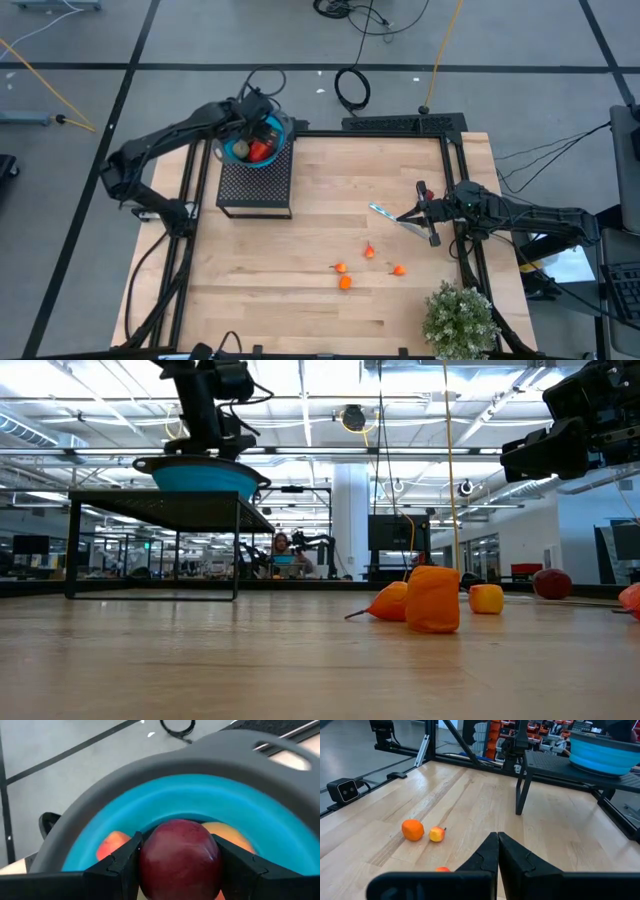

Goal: Pick & Place Fruit
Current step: Put the pomegranate into the blue strainer bowl on the shelf

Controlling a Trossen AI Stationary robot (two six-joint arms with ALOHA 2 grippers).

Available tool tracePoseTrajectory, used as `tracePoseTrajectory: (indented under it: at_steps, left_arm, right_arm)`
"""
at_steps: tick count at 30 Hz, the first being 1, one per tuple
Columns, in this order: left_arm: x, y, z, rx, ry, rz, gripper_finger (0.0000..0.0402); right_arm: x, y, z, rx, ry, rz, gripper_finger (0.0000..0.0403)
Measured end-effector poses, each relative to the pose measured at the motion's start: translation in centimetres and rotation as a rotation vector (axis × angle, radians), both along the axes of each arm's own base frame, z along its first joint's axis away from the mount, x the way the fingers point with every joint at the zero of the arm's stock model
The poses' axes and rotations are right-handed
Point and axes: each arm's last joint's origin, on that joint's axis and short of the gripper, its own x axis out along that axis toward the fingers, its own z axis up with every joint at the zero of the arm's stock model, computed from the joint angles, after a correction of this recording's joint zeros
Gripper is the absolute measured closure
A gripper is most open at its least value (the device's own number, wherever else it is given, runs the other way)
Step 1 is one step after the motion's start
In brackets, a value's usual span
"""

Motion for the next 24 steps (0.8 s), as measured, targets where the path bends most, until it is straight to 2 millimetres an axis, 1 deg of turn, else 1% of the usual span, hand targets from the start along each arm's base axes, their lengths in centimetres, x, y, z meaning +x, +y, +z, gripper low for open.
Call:
tracePoseTrajectory:
  at_steps: [8, 17, 24]
  left_arm:
    - [0.2, 1.1, -0.7, -0.006, 0.007, 0.003, 0.0195]
    - [0.2, 1.2, -0.6, 0.010, 0.031, -0.042, 0.0195]
    - [0.2, 1.2, -0.6, 0.011, 0.034, -0.046, 0.0193]
  right_arm:
    - [0.0, 0.0, 0.0, -0.002, 0.000, -0.001, 0.0403]
    - [0.0, 0.0, 0.0, -0.002, 0.000, -0.002, 0.0403]
    - [0.0, 0.0, 0.0, -0.002, 0.000, -0.001, 0.0403]
